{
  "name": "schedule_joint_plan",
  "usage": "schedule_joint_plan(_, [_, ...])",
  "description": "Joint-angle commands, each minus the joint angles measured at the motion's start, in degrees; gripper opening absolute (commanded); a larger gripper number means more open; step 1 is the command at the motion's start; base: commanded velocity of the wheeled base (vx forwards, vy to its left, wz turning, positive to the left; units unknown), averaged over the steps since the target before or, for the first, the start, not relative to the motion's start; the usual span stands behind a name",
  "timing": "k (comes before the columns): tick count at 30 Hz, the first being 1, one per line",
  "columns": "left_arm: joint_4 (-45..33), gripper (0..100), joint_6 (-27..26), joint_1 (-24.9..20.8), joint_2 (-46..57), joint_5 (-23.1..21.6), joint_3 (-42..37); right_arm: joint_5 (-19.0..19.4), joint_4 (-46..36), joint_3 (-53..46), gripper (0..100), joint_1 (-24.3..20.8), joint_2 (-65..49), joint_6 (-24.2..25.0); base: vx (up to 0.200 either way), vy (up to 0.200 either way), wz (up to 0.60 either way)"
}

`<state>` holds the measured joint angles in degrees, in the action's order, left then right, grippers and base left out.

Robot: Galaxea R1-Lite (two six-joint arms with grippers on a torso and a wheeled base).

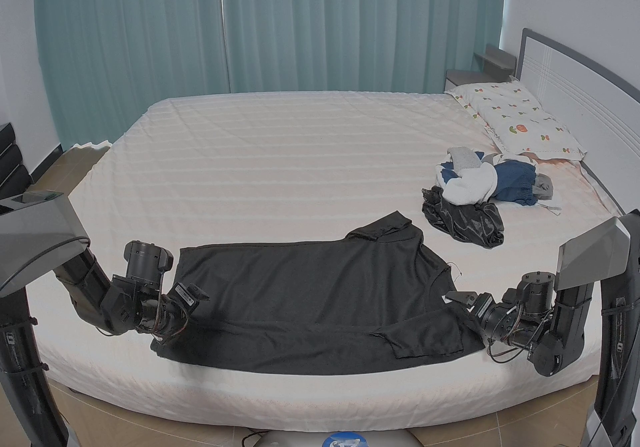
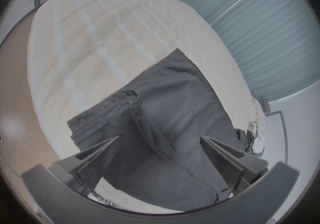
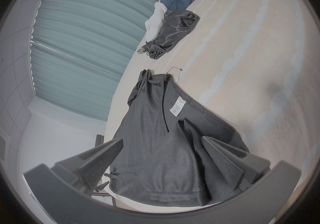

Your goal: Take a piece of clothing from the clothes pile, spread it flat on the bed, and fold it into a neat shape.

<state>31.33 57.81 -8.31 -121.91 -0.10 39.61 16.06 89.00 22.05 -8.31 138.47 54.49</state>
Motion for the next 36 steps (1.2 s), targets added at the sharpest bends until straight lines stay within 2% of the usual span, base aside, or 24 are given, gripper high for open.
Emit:
schedule_joint_plan(1, [-0.04, 100, -0.50, 0.14, -5.27, 2.91, 4.43, -0.06, 0.64, -0.34, 100, -0.21, 0.39, 0.00, 0.000, 0.000, 0.00])
schedule_joint_plan(9, [0.31, 100, 0.29, 4.89, -6.68, 5.81, 7.77, -0.06, 0.64, -0.43, 100, -0.21, 0.39, -0.26, 0.000, 0.000, 0.00])
schedule_joint_plan(21, [0.22, 100, 2.84, 11.65, -6.59, 4.76, 9.96, -0.06, 0.64, -0.70, 100, -0.21, 0.39, -0.35, 0.000, 0.000, 0.00])
schedule_joint_plan(24, [-0.04, 100, 3.01, 12.09, -5.10, 1.50, 8.73, 0.03, 0.64, -0.61, 100, -0.12, 0.31, -0.44, 0.000, 0.000, 0.00])
schedule_joint_plan(28, [-0.22, 100, 1.43, 11.74, 0.70, -9.66, 5.13, 0.03, 0.64, -0.52, 100, -0.04, 0.48, -1.76, 0.000, 0.000, 0.00])
schedule_joint_plan(31, [-0.48, 100, -0.68, 11.65, 0.88, -11.50, 4.78, 0.03, 0.64, -0.61, 100, -0.12, 0.66, -2.11, 0.000, 0.000, 0.00])
schedule_joint_plan(32, [-1.89, 100, -5.07, 11.65, 0.44, -13.09, 4.95, 0.03, 0.64, -0.61, 100, -0.12, 0.83, -2.20, 0.000, 0.000, 0.00])
schedule_joint_plan(36, [-6.02, 100, -10.87, 11.13, 0.35, -13.26, 5.83, 0.03, 0.64, -0.96, 100, -0.30, 0.83, -2.28, 0.000, 0.000, 0.00])
